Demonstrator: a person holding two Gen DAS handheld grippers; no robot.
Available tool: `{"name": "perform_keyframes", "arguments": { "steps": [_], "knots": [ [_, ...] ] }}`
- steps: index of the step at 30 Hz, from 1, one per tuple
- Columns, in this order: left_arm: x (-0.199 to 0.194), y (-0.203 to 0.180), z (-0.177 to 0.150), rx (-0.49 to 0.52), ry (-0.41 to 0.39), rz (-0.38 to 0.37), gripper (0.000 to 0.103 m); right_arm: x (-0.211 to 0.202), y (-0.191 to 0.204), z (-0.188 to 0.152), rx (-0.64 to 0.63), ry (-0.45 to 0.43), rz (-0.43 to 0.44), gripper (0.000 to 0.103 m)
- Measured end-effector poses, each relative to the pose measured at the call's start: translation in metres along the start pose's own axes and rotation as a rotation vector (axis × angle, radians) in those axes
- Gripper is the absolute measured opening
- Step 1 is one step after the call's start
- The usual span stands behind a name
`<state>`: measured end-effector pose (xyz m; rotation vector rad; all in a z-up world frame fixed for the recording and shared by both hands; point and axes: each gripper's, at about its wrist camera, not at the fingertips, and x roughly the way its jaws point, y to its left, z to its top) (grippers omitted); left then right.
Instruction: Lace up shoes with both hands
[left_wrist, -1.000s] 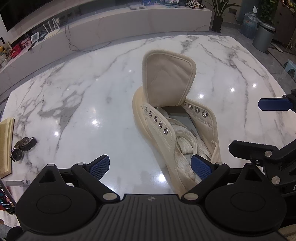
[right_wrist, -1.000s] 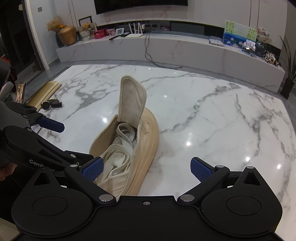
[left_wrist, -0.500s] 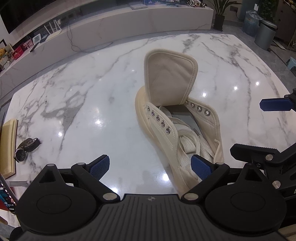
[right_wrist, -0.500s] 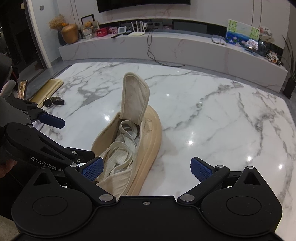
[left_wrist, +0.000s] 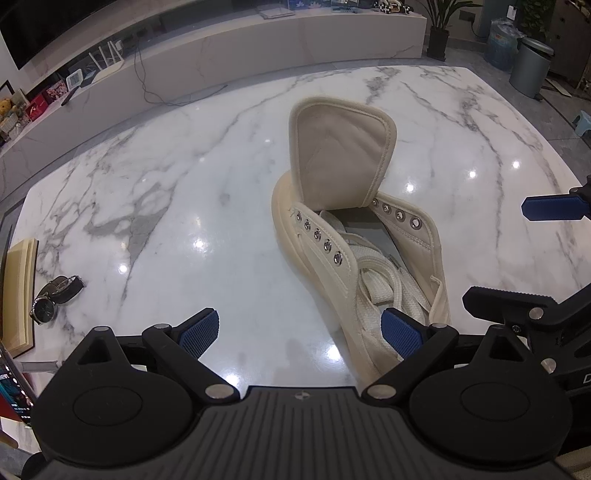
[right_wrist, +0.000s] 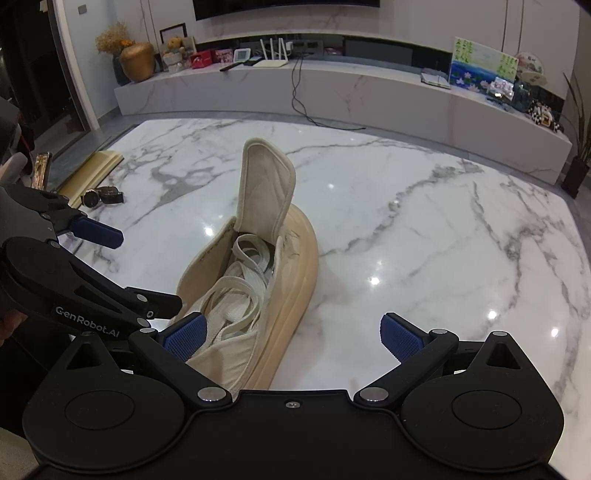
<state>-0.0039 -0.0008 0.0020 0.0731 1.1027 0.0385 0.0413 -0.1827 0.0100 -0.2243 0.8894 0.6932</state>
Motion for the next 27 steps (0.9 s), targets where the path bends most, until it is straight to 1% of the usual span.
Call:
{"name": "perform_keyframes", "arguments": {
  "steps": [16,19,23,25,27],
  "knots": [
    [-0.0056,-0.0006,0.002,-0.004,-0.026,-0.015,0.096,0.0024,0.0012,-0.0027,-0.018,0.018,-0.006,0.101],
    [-0.0084,-0.0031,0.0034,0.001,-0.033,-0.022,0.092,0.0022,0.0009,-0.0034,-0.019,0.017,-0.005,0.101],
    [-0.0089,-0.0071,0.0065,0.019,-0.039,-0.033,0.091,0.0022,0.0009,-0.0044,-0.023,0.012,0.006,0.101],
    [-0.0059,-0.0071,0.0075,0.019,-0.031,-0.034,0.089,0.0021,0.0019,-0.0049,-0.033,0.008,0.007,0.1],
    [-0.0028,-0.007,0.0081,0.019,-0.022,-0.035,0.082,0.0016,0.0026,-0.0053,-0.042,-0.001,0.011,0.097]
  ]
}}
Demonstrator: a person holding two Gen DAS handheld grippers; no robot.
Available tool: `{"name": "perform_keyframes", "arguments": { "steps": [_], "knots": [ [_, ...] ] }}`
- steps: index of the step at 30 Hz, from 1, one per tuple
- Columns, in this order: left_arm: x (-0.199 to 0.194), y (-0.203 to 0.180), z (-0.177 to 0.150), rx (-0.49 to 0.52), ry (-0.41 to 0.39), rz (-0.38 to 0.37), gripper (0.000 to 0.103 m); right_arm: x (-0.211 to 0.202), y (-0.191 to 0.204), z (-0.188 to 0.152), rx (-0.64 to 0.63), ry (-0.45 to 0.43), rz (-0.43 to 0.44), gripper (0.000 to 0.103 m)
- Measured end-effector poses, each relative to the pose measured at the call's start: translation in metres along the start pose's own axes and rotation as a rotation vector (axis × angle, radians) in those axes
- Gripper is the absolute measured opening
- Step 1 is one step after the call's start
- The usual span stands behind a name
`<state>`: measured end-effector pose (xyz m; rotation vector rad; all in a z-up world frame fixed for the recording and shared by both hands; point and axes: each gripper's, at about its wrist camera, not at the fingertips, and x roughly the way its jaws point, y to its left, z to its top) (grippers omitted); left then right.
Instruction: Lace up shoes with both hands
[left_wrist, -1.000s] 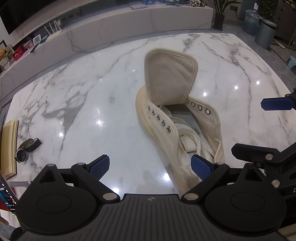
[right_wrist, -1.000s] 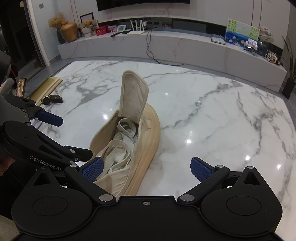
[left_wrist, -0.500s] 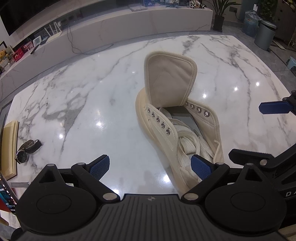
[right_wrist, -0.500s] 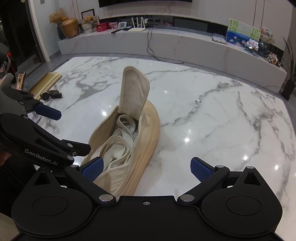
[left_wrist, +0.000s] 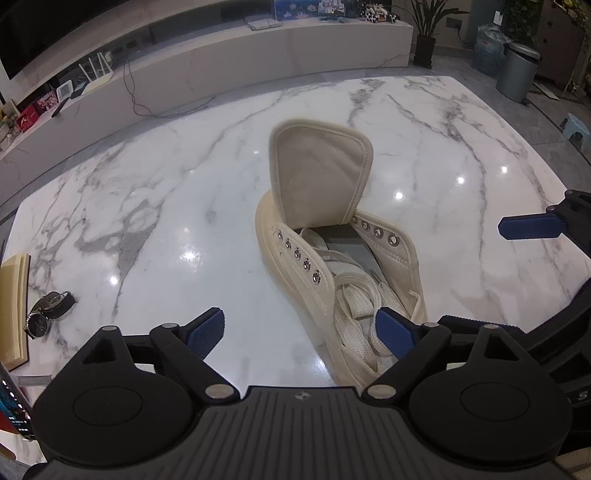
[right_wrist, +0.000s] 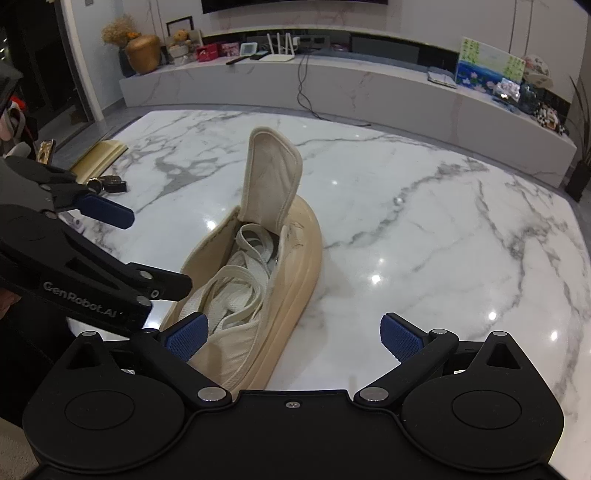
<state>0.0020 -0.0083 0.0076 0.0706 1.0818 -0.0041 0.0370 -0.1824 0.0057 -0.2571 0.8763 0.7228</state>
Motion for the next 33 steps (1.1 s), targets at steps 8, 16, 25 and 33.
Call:
{"name": "perform_keyframes", "arguments": {
  "steps": [8,16,25,33],
  "knots": [
    [0.01,0.0,0.005,-0.002,0.011,-0.017,0.069,0.005,0.005,0.0,-0.035,0.001,0.049,0.081],
    [0.014,-0.001,0.007,0.001,0.013,-0.037,0.056,0.009,0.014,0.002,-0.086,0.017,0.132,0.057],
    [0.022,0.002,0.011,0.0,0.019,-0.064,0.034,0.021,0.026,0.006,-0.12,0.046,0.188,0.052],
    [0.026,0.01,0.011,-0.023,0.029,-0.074,0.028,0.028,0.026,0.01,-0.111,0.054,0.214,0.047]
  ]
}}
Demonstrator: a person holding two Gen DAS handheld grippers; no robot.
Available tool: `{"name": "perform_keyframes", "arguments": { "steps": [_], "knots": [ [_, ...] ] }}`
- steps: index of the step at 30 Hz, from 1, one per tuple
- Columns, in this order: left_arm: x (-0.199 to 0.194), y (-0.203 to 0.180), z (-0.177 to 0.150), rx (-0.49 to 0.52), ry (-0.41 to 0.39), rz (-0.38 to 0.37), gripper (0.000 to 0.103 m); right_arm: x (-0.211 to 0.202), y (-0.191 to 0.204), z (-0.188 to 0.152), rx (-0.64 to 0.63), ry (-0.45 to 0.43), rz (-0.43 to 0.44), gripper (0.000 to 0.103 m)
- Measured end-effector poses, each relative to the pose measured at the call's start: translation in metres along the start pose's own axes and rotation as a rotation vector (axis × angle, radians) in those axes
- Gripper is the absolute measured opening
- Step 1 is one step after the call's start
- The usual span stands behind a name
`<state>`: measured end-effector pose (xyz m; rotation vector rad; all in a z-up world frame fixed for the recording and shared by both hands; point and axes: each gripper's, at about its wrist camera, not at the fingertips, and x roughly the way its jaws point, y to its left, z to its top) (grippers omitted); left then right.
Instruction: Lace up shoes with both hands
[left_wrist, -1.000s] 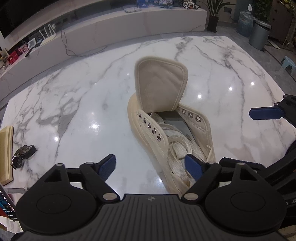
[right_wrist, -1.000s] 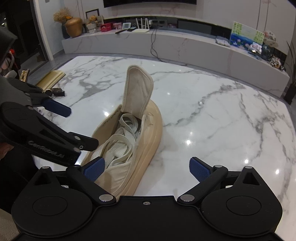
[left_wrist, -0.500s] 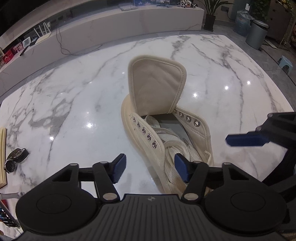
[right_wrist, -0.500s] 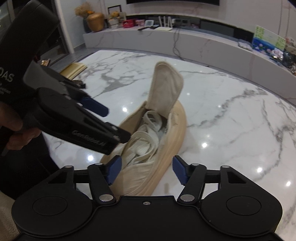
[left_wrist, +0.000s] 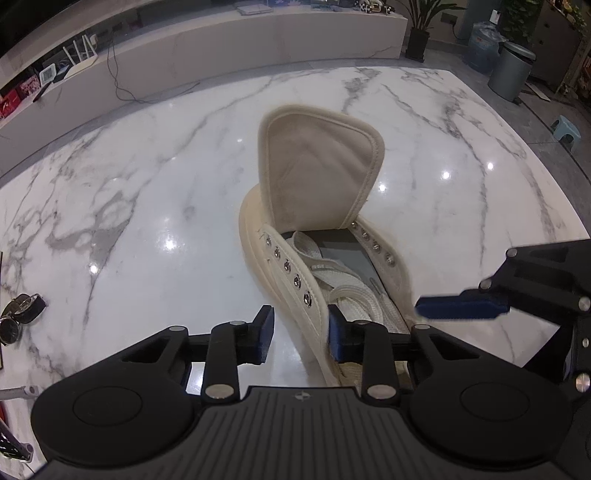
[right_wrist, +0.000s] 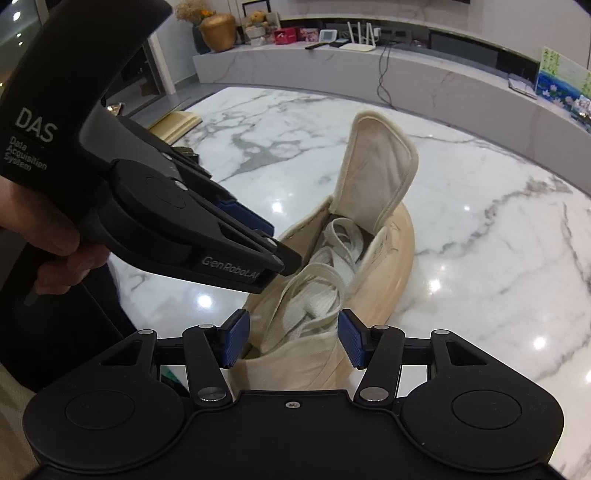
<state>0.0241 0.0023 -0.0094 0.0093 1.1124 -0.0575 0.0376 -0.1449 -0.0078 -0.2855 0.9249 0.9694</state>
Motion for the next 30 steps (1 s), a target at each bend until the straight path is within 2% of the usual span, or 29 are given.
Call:
{"name": "perform_keyframes", "arguments": {
  "steps": [6,8,11,19,30],
  "knots": [
    [0.0,0.009,-0.001,-0.029,0.003,-0.011,0.028,0.0,0.0,0.005,-0.004,-0.002,-0.018,0.039],
    [0.0,0.011,-0.002,-0.035,0.004,-0.015,0.028,-0.003,0.002,0.008,-0.017,-0.015,0.001,0.033],
    [0.001,0.013,-0.001,-0.038,0.006,-0.019,0.028,-0.003,0.007,0.014,-0.037,-0.012,0.027,0.033],
    [0.003,0.015,-0.001,-0.037,0.008,-0.011,0.028,0.027,0.0,0.016,-0.01,0.092,-0.067,0.034],
    [0.01,0.017,0.0,-0.035,0.019,-0.003,0.028,0.05,0.0,0.014,-0.006,0.144,-0.08,0.034]
  ]
}}
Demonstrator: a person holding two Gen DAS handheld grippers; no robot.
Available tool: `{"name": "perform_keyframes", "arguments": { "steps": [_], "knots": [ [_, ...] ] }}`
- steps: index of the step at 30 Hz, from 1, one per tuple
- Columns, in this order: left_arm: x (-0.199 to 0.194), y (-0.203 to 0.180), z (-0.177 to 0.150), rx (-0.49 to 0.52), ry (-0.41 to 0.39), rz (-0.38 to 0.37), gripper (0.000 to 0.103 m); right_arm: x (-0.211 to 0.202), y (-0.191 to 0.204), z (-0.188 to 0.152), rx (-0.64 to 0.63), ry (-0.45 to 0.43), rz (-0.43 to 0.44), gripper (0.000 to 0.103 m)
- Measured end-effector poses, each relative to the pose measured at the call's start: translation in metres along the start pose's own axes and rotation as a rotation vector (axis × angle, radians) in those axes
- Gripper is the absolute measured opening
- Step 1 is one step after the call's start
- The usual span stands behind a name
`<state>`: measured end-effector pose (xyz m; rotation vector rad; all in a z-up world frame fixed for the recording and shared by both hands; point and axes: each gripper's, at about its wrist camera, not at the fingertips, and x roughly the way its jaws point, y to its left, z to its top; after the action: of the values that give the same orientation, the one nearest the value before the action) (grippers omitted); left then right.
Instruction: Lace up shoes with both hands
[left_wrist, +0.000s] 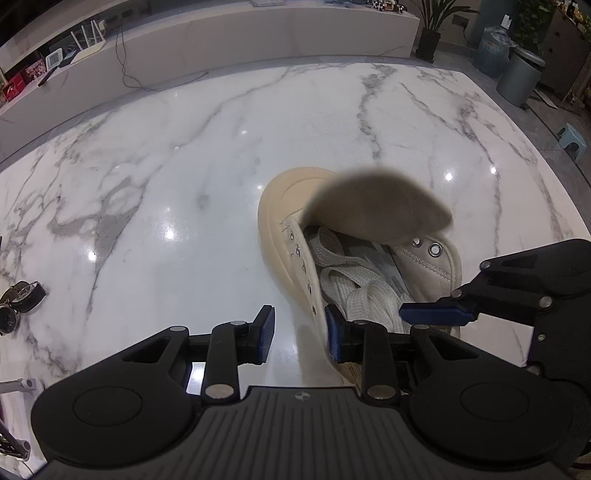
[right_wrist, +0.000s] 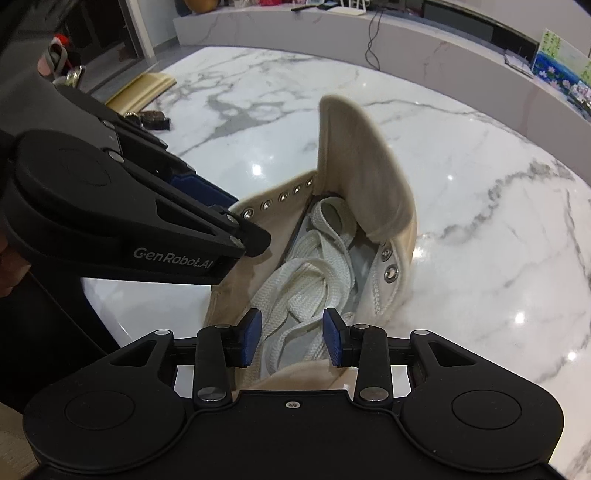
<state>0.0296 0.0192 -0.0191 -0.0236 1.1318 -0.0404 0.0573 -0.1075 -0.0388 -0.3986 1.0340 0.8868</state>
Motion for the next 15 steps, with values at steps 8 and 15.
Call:
{"name": "perform_keyframes", "arguments": {
  "steps": [8,15],
  "knots": [
    [0.0036,0.0005,0.0004,0.003,0.005,-0.002,0.028,0.0059,-0.003,-0.0003,0.006,0.008,0.004,0.027],
    [0.0034,0.0028,0.0003,0.005,0.004,-0.003,0.029,0.008,-0.0046,0.0005,0.006,0.005,0.008,0.009]
  ]
}}
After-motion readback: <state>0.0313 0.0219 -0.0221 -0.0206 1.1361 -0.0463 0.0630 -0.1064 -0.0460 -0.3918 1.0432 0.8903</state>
